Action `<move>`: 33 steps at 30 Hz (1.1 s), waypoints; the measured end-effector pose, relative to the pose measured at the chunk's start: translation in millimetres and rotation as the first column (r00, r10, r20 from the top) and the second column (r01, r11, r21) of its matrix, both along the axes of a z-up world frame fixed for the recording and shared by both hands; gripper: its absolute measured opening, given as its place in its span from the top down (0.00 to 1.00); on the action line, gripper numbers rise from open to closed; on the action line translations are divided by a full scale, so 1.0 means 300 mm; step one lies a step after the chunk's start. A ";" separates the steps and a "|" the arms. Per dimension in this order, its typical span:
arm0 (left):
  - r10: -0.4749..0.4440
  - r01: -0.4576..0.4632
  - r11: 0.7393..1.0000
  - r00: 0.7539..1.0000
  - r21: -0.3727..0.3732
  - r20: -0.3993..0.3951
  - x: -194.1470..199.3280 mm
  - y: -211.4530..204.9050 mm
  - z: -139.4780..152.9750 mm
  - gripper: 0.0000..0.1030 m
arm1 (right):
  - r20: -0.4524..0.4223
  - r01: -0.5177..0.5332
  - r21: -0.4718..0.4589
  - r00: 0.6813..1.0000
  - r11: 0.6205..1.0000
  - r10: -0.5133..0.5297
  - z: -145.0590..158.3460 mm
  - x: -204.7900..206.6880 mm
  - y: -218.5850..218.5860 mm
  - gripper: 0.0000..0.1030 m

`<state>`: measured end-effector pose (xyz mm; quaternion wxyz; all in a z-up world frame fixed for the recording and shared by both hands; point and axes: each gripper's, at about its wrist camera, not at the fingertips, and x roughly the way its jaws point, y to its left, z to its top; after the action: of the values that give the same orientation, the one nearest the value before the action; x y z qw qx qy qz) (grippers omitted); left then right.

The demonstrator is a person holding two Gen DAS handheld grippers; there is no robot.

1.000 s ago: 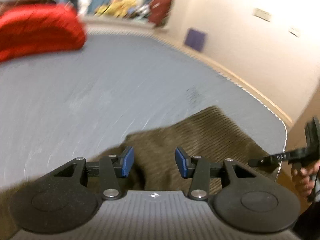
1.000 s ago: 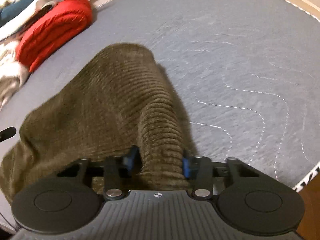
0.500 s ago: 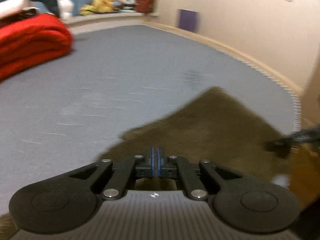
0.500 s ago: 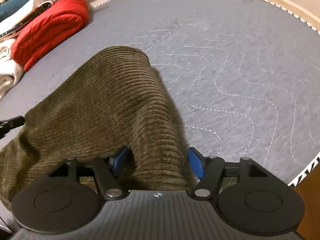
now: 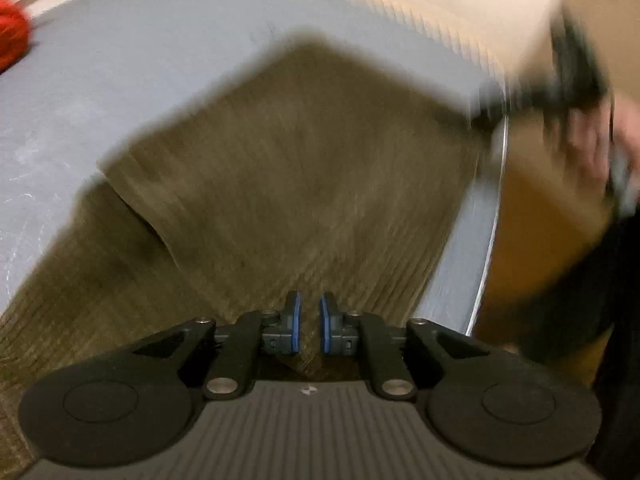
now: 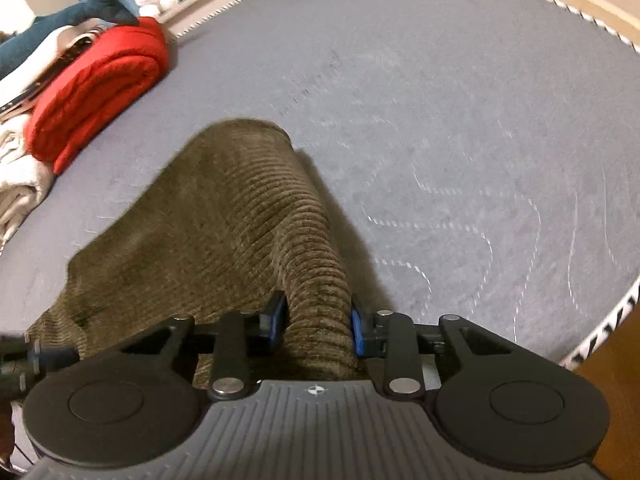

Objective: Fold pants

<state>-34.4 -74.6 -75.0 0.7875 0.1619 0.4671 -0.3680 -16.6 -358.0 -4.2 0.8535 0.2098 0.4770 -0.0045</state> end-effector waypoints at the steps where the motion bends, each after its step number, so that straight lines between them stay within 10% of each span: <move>1: -0.010 0.010 1.000 1.000 -0.002 0.022 -0.020 -0.008 -0.002 0.89 | -0.016 -0.003 -0.006 1.000 1.000 0.003 -0.012 0.000 0.005 0.62; 6: 0.065 -0.062 0.994 0.997 -0.089 0.041 0.021 0.027 0.073 0.79 | -0.054 -0.020 -0.022 0.998 1.000 0.019 -0.022 -0.007 0.031 0.38; 9: 0.148 -0.136 0.976 0.987 -0.169 0.066 0.047 0.057 0.121 0.45 | -0.015 -0.012 -0.068 1.000 0.998 0.011 0.012 -0.026 0.069 0.64; 14: 0.293 -0.247 0.878 0.955 -0.410 0.052 0.063 0.145 0.276 0.17 | 0.196 -0.161 -0.276 0.956 0.948 0.219 0.203 -0.100 0.284 0.68; 21: 0.305 -0.344 0.660 0.935 -0.668 -0.180 0.114 0.281 0.372 0.00 | 0.362 -0.422 -0.561 0.648 0.712 0.670 0.379 -0.300 0.725 0.68; 29: 0.405 -0.465 0.758 0.885 -0.457 -0.229 0.127 0.342 0.319 0.01 | 0.263 -0.552 -0.711 0.365 0.435 0.893 0.271 -0.457 1.097 0.70; 32: 0.487 -0.542 0.741 0.840 -0.396 -0.240 0.133 0.413 0.286 0.36 | 0.259 -0.586 -0.706 0.308 0.397 0.915 0.247 -0.483 1.161 0.70; 33: 0.510 -0.563 0.740 0.827 -0.369 -0.237 0.134 0.432 0.274 0.61 | 0.256 -0.597 -0.704 0.292 0.385 0.921 0.237 -0.483 1.178 0.70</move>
<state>5.9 55.0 7.2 0.8460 -0.1768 0.4491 -0.2266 -161.6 -4.5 66.8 0.8634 -0.2859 0.1877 0.3709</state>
